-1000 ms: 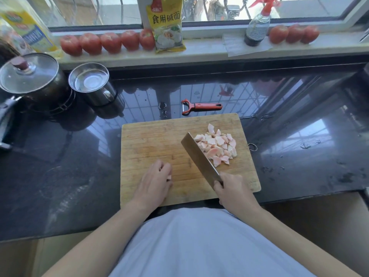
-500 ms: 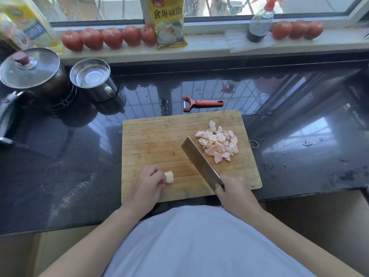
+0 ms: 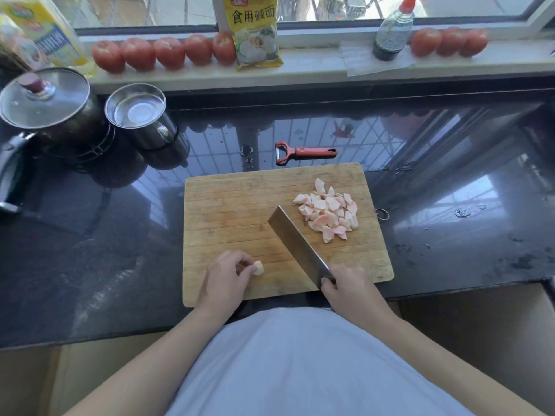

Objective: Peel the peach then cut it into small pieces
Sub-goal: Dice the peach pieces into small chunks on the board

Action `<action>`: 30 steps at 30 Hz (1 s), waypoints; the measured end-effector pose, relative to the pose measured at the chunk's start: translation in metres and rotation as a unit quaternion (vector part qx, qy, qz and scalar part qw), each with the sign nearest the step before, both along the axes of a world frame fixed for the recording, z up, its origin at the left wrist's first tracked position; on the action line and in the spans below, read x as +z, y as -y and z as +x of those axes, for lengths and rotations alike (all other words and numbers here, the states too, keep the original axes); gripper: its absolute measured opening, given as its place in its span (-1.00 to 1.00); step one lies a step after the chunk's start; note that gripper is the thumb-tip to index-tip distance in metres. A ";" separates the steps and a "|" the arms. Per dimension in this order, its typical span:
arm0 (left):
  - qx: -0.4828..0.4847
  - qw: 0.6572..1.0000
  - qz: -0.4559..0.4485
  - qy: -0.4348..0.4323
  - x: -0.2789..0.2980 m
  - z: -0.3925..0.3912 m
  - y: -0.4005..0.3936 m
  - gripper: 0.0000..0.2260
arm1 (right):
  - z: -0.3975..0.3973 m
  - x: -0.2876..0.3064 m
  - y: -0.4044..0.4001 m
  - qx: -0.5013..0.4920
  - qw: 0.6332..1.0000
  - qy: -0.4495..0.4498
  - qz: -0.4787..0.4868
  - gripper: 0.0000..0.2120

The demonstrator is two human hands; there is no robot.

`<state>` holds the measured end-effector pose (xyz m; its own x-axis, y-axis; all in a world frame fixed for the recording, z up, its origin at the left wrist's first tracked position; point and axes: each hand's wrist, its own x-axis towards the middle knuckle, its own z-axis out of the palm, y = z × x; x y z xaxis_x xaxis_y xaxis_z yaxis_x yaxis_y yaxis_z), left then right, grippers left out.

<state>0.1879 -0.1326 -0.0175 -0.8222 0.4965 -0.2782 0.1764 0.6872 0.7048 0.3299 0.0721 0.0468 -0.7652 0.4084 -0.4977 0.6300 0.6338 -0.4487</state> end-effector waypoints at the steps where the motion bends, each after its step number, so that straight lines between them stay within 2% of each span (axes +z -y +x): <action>1: 0.021 1.000 -0.001 0.016 0.000 0.003 -0.002 -0.91 | 0.000 0.001 0.001 0.006 1.000 0.001 0.003 -0.82; 8: 0.100 0.988 0.009 0.114 -0.002 0.006 -0.047 -0.86 | -0.005 0.017 0.007 0.062 0.997 0.018 0.040 -0.81; 12: 0.127 0.980 0.026 0.154 -0.002 0.008 -0.056 -0.84 | -0.002 0.022 0.010 0.062 0.997 0.032 0.046 -0.83; 16: 0.132 0.977 0.033 0.163 -0.001 0.009 -0.055 -0.81 | -0.001 0.021 0.009 0.058 0.996 0.036 0.048 -0.78; 27: 0.128 0.977 0.034 0.170 0.002 0.008 -0.056 -0.79 | 0.002 0.017 0.005 0.079 0.991 0.095 0.058 -0.87; 30: 0.120 0.977 0.037 0.174 0.003 0.008 -0.056 -0.80 | 0.003 0.008 0.006 0.093 0.986 0.119 0.070 -0.84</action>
<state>0.1962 -0.0766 -0.0144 -0.7792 0.3307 -0.5325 -0.2425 0.6244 0.7425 0.3326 0.0664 0.0552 -0.7024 0.3489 -0.6204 0.5734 0.7938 -0.2028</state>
